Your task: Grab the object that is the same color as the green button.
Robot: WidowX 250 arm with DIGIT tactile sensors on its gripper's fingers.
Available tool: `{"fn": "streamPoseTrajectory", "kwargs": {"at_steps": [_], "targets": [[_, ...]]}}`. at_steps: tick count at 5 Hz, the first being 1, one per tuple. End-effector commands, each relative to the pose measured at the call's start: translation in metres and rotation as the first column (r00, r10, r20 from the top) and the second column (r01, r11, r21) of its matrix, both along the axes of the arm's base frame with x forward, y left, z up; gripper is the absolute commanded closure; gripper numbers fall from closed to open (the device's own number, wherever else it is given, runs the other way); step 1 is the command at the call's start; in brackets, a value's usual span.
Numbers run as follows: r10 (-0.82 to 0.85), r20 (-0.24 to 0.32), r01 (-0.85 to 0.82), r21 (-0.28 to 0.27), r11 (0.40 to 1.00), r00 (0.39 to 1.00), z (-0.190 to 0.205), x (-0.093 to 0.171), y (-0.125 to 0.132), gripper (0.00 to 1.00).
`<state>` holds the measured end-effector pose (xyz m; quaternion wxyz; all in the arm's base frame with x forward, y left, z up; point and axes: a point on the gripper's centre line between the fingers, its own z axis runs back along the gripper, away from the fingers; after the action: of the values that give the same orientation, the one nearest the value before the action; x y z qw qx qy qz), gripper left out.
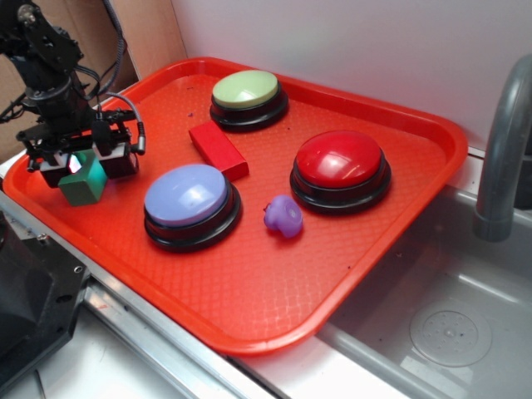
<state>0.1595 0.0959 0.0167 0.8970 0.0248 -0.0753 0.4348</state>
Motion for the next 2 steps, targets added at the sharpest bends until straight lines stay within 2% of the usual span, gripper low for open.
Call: {"fn": "streamPoseTrajectory", "kwargs": {"at_steps": [1, 2], "targets": [[-0.020, 0.042, 0.019, 0.015, 1.000, 0.999, 0.013, -0.002, 0.005, 1.00], [-0.111, 0.039, 0.111, -0.001, 0.994, 0.993, 0.051, 0.002, -0.004, 1.00]]}}
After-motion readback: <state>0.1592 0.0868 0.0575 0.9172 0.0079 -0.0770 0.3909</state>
